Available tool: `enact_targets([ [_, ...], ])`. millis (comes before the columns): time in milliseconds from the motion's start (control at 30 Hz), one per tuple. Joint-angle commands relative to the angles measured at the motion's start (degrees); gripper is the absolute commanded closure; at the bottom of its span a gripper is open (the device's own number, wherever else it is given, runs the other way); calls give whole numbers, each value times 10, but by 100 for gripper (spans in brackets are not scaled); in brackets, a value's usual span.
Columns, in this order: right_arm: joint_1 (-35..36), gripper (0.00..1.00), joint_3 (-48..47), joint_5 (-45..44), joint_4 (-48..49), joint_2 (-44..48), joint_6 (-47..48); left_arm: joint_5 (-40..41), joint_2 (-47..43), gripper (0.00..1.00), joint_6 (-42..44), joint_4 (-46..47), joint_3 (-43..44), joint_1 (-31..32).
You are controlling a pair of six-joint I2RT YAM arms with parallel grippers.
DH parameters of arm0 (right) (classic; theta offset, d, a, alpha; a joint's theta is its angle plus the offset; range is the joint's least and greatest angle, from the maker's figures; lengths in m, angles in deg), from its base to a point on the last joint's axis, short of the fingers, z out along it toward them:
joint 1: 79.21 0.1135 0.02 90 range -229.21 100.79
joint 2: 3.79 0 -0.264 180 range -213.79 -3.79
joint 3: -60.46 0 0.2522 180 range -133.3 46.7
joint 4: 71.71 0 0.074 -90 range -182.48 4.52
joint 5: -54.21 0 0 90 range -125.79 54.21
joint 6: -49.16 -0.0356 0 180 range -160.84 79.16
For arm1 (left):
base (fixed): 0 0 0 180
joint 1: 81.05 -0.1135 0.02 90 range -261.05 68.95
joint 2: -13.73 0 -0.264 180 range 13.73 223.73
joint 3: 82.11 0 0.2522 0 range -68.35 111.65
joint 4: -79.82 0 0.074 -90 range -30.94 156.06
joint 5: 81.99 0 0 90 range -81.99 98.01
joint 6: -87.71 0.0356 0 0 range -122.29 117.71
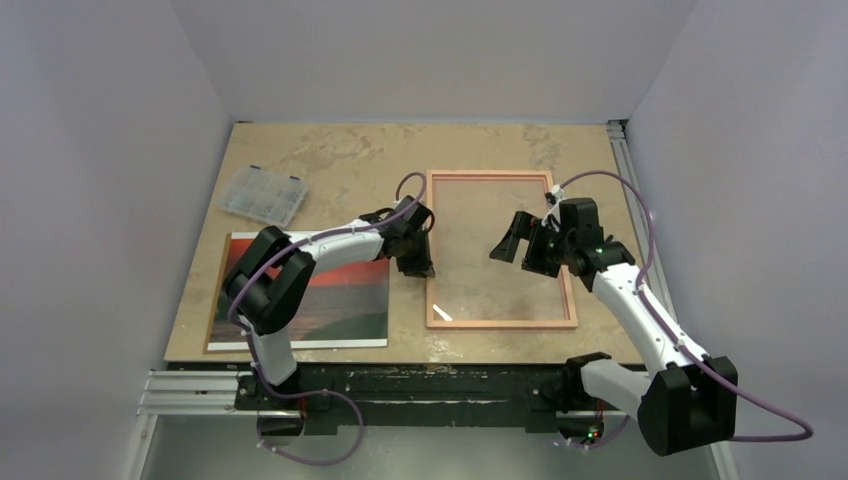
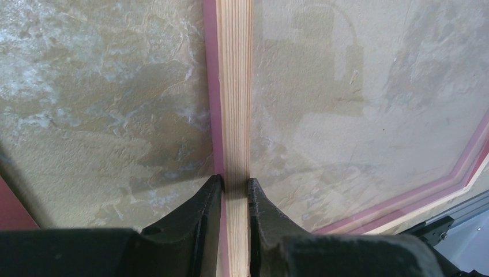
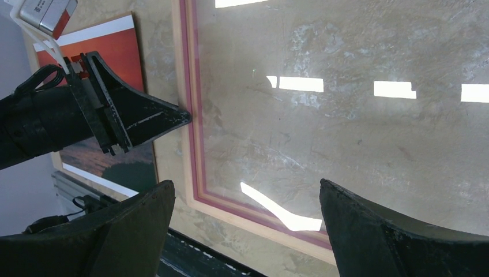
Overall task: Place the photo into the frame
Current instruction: Move the photo frame to the center of the board.
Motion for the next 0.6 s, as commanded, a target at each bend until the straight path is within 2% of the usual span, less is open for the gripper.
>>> enact_targets([
  [0,-3,5,6,9,14,9,-5,6,19,100,-7,26,17,-4],
  [67,-3,5,5,12,14,9,-4,2,16,99,-2,28,14,-4],
  [133,-3,5,6,16,14,12,-2,-4,4,87,3,40,2,-4],
  [233,-4,4,4,21,14,16,4,-9,-33,64,9,61,-19,-5],
  [367,-3,1,5,33,14,31,21,3,-99,44,17,56,-40,-5],
  [500,-3,1,12,32,20,50,31,12,-184,31,9,84,-90,-4],
  [567,-3,1,11,39,20,48,32,9,-230,27,3,102,-120,-6],
])
